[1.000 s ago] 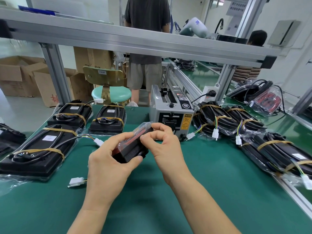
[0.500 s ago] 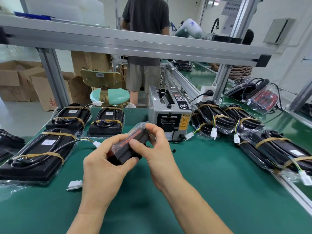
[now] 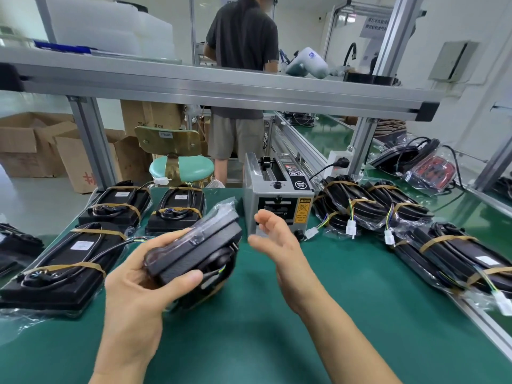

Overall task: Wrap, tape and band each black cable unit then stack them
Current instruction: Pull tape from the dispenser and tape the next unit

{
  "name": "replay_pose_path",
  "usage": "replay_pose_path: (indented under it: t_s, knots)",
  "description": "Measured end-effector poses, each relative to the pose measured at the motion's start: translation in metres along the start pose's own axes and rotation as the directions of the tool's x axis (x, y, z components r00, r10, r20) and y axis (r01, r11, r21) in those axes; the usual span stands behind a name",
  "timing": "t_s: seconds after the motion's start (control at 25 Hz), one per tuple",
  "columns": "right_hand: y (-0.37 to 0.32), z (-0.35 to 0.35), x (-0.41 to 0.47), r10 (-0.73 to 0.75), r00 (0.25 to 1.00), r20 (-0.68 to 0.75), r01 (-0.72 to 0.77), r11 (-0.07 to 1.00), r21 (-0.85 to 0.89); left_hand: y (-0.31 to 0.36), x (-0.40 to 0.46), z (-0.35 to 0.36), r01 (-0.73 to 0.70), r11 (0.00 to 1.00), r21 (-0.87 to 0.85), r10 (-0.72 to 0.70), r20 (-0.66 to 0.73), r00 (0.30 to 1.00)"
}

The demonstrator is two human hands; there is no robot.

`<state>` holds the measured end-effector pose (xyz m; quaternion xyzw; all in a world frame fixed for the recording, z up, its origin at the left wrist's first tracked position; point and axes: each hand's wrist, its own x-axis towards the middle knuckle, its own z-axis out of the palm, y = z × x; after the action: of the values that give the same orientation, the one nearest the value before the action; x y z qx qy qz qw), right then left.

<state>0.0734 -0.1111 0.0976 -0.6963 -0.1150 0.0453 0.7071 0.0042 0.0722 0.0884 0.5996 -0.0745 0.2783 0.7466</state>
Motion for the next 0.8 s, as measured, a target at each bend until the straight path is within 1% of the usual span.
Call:
replay_pose_path:
  t_s: [0.04,0.08,0.12,0.2,0.24,0.28,0.32,0.36,0.4,0.44,0.48,0.52,0.56,0.6,0.68,0.8]
  knots:
    - [0.000,-0.005,-0.002,-0.041,0.992,0.118,0.062,0.983,-0.174,-0.003,0.000,-0.002,0.029,0.990,-0.135,-0.028,0.004,1.000]
    - [-0.002,-0.009,-0.003,-0.053,0.975,0.218,0.122,0.940,-0.319,-0.006,0.000,-0.002,0.070,0.964,-0.256,-0.067,0.021,0.998]
    - [-0.005,-0.011,-0.003,-0.054,0.956,0.287,0.171,0.901,-0.399,-0.011,-0.002,-0.002,0.120,0.926,-0.357,-0.112,0.044,0.993]
    - [-0.013,-0.013,-0.001,-0.055,0.937,0.346,0.199,0.896,-0.396,-0.019,-0.004,-0.003,0.221,0.847,-0.483,-0.212,0.074,0.974]
    - [-0.016,-0.015,-0.001,-0.059,0.938,0.340,0.199,0.899,-0.391,-0.021,-0.004,-0.004,0.270,0.825,-0.496,-0.265,0.083,0.961]
    - [-0.018,-0.016,-0.001,-0.070,0.944,0.322,0.206,0.889,-0.409,-0.023,-0.004,-0.005,0.301,0.834,-0.462,-0.299,0.080,0.951]
    - [-0.020,-0.018,0.000,-0.089,0.952,0.293,0.225,0.852,-0.473,-0.023,-0.004,-0.009,0.298,0.879,-0.372,-0.297,0.062,0.953]
    - [-0.021,-0.020,0.002,-0.123,0.957,0.264,0.259,0.773,-0.579,-0.023,-0.003,-0.014,0.266,0.939,-0.218,-0.269,0.016,0.963]
    - [-0.022,-0.020,0.004,-0.165,0.951,0.262,0.306,0.638,-0.707,-0.021,-0.002,-0.017,0.229,0.973,-0.043,-0.230,-0.039,0.972]
    - [-0.022,-0.019,0.006,-0.196,0.936,0.291,0.350,0.478,-0.806,-0.018,-0.002,-0.020,0.185,0.979,0.088,-0.180,-0.065,0.982]
    - [-0.021,-0.017,0.008,-0.196,0.924,0.329,0.379,0.358,-0.853,-0.016,-0.003,-0.021,0.132,0.977,0.169,-0.126,-0.041,0.991]
    - [-0.019,-0.015,0.010,-0.173,0.919,0.353,0.391,0.310,-0.866,-0.015,-0.004,-0.020,0.084,0.975,0.207,-0.091,0.021,0.996]
    - [-0.016,-0.013,0.010,-0.144,0.921,0.361,0.389,0.321,-0.864,-0.014,-0.006,-0.017,0.065,0.975,0.214,-0.086,0.089,0.992]
    - [-0.013,-0.012,0.010,-0.121,0.925,0.361,0.380,0.357,-0.853,-0.014,-0.008,-0.013,0.072,0.977,0.200,-0.101,0.139,0.985]
    - [-0.006,-0.011,0.009,-0.087,0.929,0.360,0.363,0.409,-0.837,-0.019,-0.011,-0.011,0.113,0.979,0.167,-0.142,0.176,0.974]
    - [0.000,-0.011,0.011,-0.091,0.925,0.369,0.374,0.397,-0.838,-0.028,-0.013,-0.015,0.153,0.976,0.158,-0.185,0.217,0.958]
